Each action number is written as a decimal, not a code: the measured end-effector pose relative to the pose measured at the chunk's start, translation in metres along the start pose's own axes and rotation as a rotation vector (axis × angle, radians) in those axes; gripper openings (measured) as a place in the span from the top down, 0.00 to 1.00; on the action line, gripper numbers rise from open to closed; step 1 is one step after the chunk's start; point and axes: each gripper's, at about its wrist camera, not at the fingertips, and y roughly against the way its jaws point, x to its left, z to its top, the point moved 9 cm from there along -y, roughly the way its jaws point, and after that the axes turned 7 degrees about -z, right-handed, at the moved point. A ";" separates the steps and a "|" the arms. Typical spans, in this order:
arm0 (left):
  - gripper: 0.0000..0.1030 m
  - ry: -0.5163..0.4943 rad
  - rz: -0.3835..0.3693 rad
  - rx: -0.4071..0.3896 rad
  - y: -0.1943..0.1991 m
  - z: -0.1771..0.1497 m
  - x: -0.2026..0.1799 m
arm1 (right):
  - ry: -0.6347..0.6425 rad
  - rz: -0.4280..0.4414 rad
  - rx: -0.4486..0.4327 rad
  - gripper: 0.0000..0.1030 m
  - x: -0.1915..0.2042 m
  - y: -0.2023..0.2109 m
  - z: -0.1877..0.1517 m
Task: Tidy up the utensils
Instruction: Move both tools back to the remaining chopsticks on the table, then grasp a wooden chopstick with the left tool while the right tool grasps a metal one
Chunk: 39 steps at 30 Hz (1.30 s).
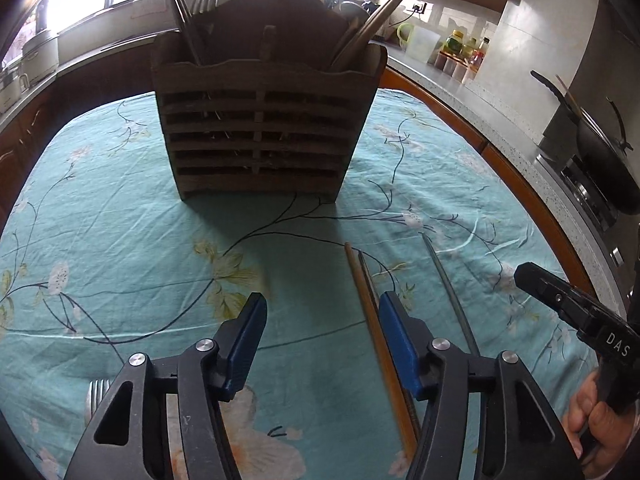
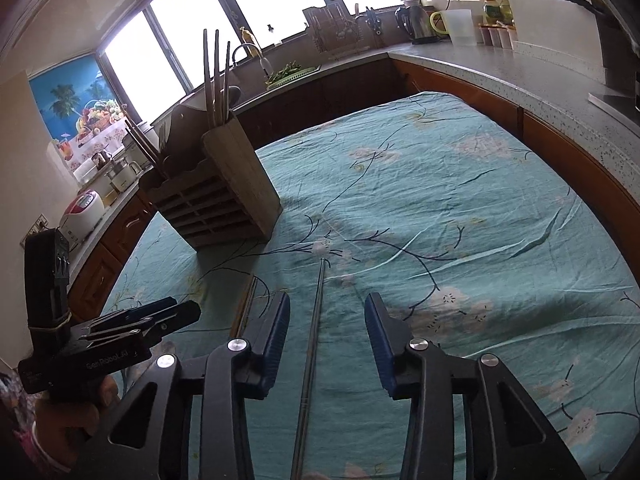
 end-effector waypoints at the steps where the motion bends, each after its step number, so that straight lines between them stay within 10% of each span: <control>1: 0.48 -0.001 -0.005 0.007 -0.007 0.002 -0.001 | 0.002 0.002 0.006 0.61 0.000 -0.003 0.000; 21: 0.88 -0.282 0.023 0.137 -0.051 -0.016 -0.021 | 0.029 0.013 0.066 0.67 0.007 -0.030 0.001; 35: 0.91 -0.122 0.040 0.096 -0.046 -0.012 -0.004 | 0.243 -0.115 0.125 0.68 0.029 -0.080 0.004; 39: 0.93 -0.147 0.059 0.072 -0.048 -0.013 -0.008 | 0.299 -0.146 0.123 0.85 0.032 -0.082 0.002</control>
